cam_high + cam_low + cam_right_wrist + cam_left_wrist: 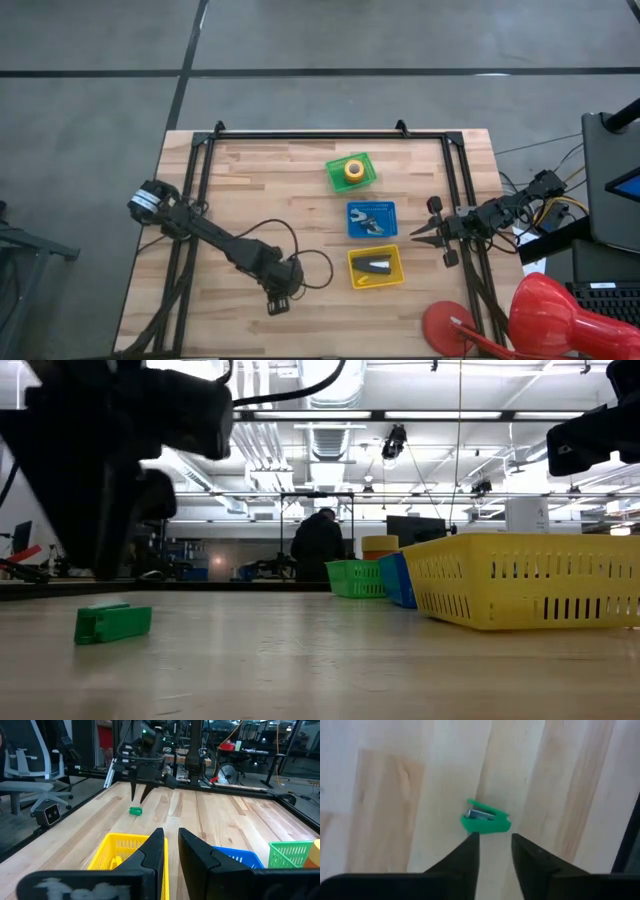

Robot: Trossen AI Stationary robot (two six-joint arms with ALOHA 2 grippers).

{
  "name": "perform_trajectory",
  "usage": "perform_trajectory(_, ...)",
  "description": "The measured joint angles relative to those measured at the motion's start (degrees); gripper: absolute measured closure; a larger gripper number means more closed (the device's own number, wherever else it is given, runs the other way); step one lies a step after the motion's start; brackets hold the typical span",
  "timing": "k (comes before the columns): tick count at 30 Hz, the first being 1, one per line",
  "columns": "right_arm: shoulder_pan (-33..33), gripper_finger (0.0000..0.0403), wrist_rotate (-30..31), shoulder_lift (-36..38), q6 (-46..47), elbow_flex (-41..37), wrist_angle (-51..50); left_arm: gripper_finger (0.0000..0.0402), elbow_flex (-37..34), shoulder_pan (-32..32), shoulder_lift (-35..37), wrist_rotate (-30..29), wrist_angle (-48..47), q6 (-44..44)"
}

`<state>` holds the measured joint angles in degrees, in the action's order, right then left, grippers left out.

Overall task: Pick and place Stapler, Stapler remover, tape
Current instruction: Put the green stapler into the yellow bin

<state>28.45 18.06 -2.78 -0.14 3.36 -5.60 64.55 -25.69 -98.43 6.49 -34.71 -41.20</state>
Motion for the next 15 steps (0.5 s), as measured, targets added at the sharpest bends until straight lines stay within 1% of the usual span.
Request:
perform_trajectory(4,0.02,0.0351,0.00,0.04,0.01,0.00,-0.01,0.0230,-2.29,-1.26,-0.01,-1.24,2.07,-4.21)
perform_trajectory(7,0.02,0.0351,0.00,0.04,0.09,0.00,-0.01,0.0183,-4.28,-1.41,-0.02,-1.56,6.43,-7.11)
perform_trajectory(9,0.02,0.0351,0.00,0.04,0.00,0.00,-0.01,0.0162,-5.60,-1.38,-0.02,-1.61,10.47,-9.14)
perform_trajectory(11,0.02,0.0351,0.00,0.04,0.02,0.00,-0.01,0.0150,-6.90,-1.30,-0.02,-1.66,13.70,-10.15)
perform_trajectory(15,0.02,0.0351,0.00,0.04,0.01,0.00,-0.01,0.0147,-8.69,-0.70,-0.04,-1.87,17.34,-10.17)
